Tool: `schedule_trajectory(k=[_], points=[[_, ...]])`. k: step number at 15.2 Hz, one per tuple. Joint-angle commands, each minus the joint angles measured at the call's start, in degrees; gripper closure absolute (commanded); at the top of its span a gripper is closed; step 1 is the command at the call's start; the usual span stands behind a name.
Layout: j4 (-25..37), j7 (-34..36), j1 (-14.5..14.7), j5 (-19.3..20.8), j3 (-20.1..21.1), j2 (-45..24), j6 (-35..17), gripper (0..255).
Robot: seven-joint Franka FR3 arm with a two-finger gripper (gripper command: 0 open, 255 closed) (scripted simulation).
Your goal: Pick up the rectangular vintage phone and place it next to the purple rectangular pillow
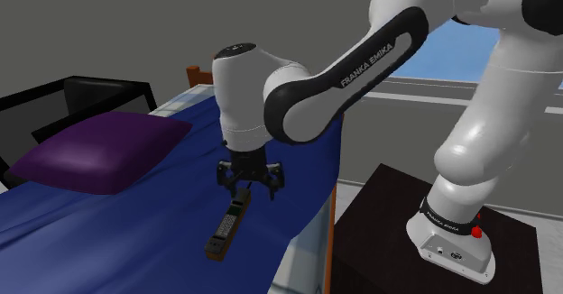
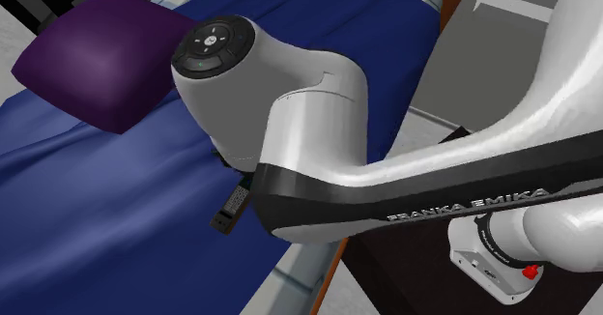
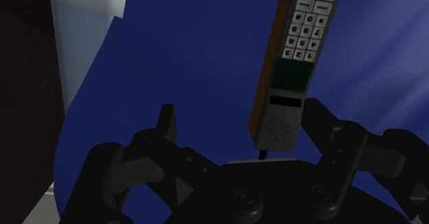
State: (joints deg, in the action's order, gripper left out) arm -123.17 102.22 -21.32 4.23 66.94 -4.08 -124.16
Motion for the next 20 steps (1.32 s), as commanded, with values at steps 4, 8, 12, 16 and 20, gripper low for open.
schedule_trajectory(k=[4,8,12,16,20], points=[[10.01,19.64,11.95,17.94,-8.35,-16.76,2.52,0],[8.9,20.97,13.22,20.03,-9.96,-18.61,0.27,0],[8.09,22.21,14.41,22.01,-11.47,-20.36,-1.65,0],[8.09,22.21,14.41,22.01,-11.47,-20.36,-1.65,0],[8.1,22.21,14.4,22.0,-11.47,-20.36,-1.64,255]])
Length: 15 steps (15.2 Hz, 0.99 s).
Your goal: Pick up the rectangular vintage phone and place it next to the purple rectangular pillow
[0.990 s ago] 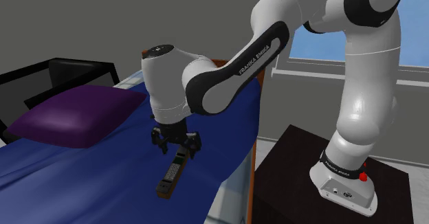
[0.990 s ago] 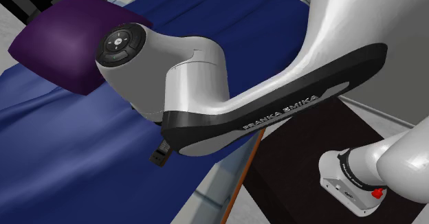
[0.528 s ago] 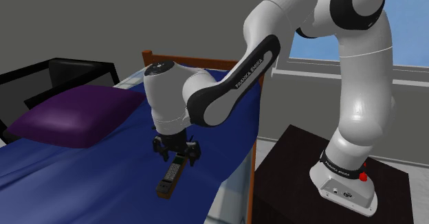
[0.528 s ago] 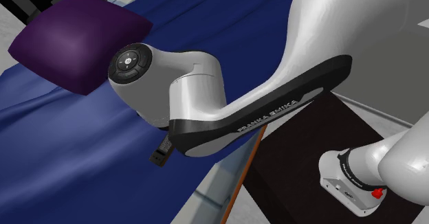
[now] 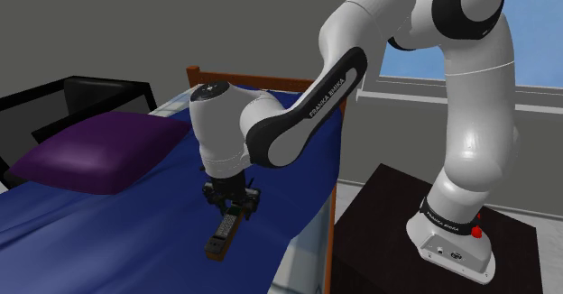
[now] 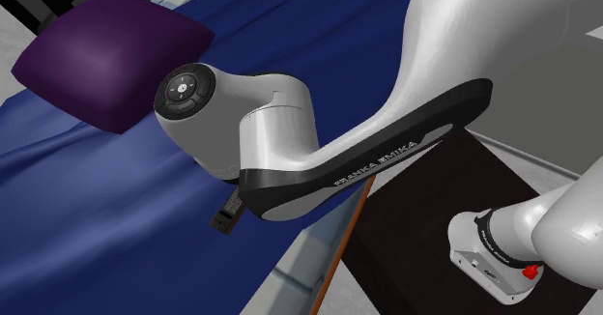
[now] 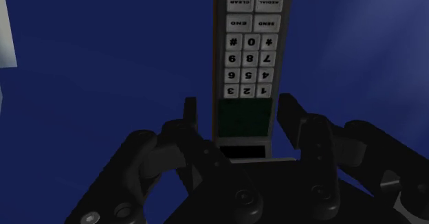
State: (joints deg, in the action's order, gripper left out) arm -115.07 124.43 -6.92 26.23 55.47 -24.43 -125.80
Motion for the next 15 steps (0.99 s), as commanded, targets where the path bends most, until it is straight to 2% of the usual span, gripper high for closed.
schedule_trajectory(k=[1,9,15], points=[[0.0,0.0,0.0,0.0,0.0,0.0,0.0,255],[0.0,0.01,0.0,0.01,-0.01,-0.01,-0.01,255],[1.37,-2.15,-2.06,-3.32,2.52,2.96,3.21,255]])
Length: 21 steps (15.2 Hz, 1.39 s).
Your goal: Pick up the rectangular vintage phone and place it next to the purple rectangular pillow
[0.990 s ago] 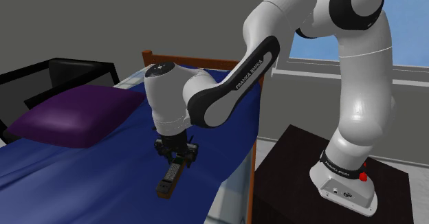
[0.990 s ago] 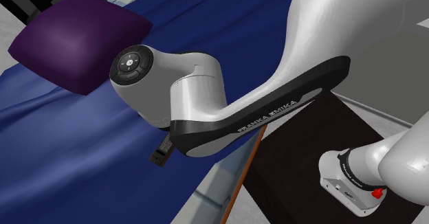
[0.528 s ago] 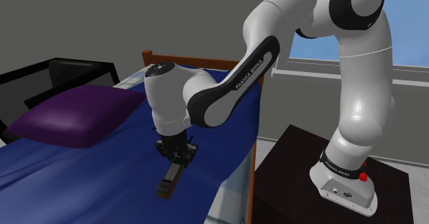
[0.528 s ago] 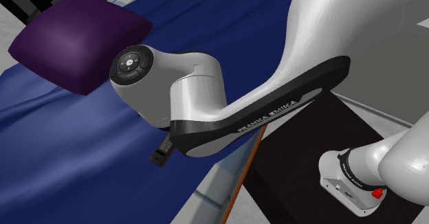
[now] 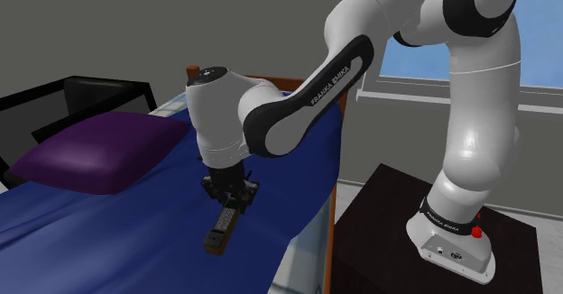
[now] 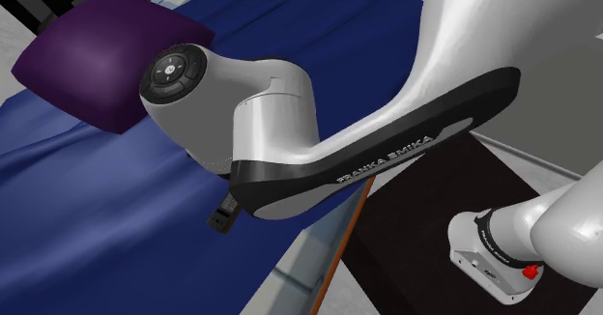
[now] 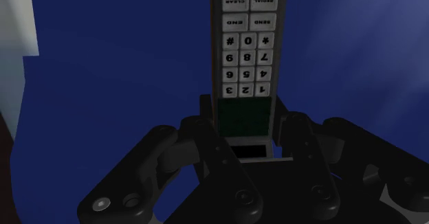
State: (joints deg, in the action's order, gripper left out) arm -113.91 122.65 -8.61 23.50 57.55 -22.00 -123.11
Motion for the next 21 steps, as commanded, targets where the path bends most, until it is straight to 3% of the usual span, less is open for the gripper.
schedule_trajectory(k=[1,21], points=[[0.48,-0.72,-0.69,-1.13,0.83,1.01,1.09,255],[8.92,-6.67,-5.36,-9.9,6.11,8.87,13.47,255]])
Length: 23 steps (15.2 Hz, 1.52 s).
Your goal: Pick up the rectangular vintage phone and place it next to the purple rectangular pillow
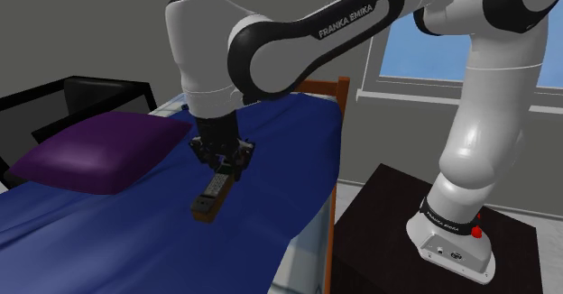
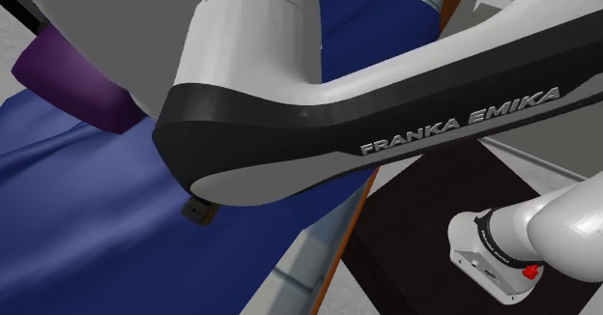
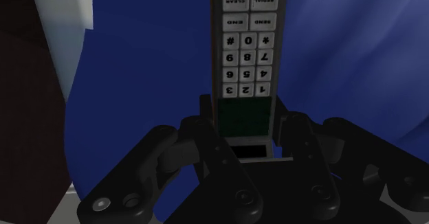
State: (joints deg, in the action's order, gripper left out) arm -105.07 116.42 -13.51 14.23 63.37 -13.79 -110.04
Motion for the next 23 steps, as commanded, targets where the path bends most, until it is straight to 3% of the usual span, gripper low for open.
schedule_trajectory(k=[1,10,17,23], points=[[0.65,-0.64,-0.57,-0.92,0.43,0.92,1.08,255],[6.1,-1.89,-0.94,-2.58,1.19,2.36,7.11,255],[17.83,-4.78,3.12,6.5,-4.7,-9.13,11.68,255],[32.58,-9.22,8.49,12.83,-9.98,-19.2,17.4,255]])
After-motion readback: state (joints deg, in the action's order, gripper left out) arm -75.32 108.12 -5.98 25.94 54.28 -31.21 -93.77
